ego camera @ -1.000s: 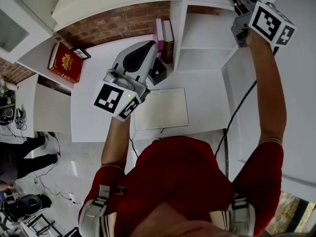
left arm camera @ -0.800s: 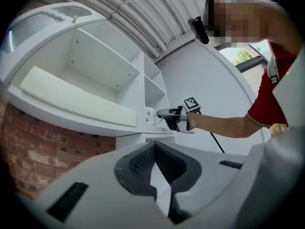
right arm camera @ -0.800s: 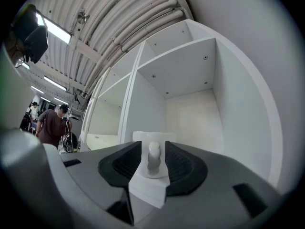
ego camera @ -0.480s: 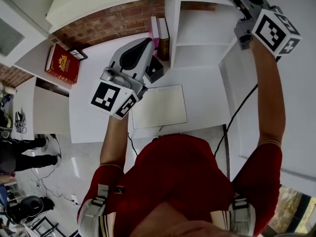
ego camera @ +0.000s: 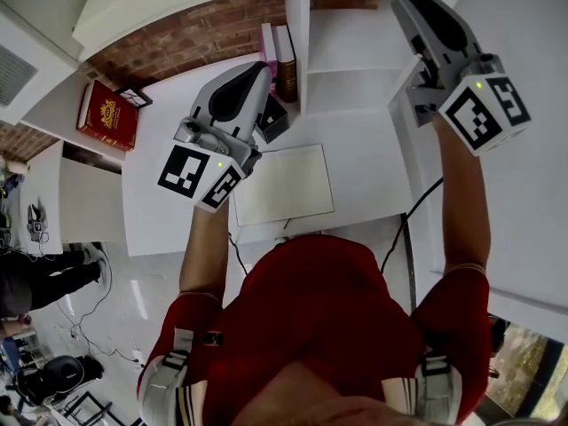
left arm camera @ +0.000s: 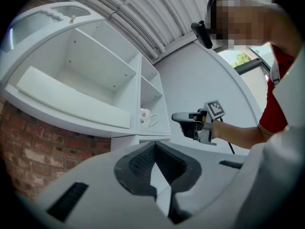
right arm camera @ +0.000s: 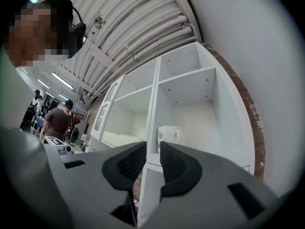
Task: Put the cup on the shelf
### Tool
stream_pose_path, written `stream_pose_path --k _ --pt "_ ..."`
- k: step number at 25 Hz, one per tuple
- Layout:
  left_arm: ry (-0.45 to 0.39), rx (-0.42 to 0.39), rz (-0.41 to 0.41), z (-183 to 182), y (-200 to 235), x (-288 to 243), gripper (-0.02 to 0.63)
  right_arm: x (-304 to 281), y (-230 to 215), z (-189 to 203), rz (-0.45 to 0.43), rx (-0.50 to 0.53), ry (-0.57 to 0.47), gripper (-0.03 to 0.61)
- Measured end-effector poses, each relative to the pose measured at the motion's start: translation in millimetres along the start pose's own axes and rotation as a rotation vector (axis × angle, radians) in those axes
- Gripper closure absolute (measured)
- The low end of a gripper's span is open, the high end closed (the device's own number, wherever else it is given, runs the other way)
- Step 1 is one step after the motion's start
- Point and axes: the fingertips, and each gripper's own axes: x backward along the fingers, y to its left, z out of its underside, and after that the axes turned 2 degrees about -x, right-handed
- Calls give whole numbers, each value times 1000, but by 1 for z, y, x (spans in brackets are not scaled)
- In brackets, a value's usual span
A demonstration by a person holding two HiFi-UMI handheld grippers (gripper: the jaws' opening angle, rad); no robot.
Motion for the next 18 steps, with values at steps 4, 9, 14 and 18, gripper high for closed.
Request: stream_pose_path --k 4,9,14,18 --pt "8 6 8 4 -8 2 609 16 20 18 -1 -6 -7 524" --pt "9 11 8 6 -15 7 609 33 43 40 -12 -27 -17 553" --pt "5 23 -1 8 -20 14 609 48 65 59 -27 -56 -37 574" --pt "9 40 -9 13 -23 19 609 56 78 78 -44 -84 -28 580"
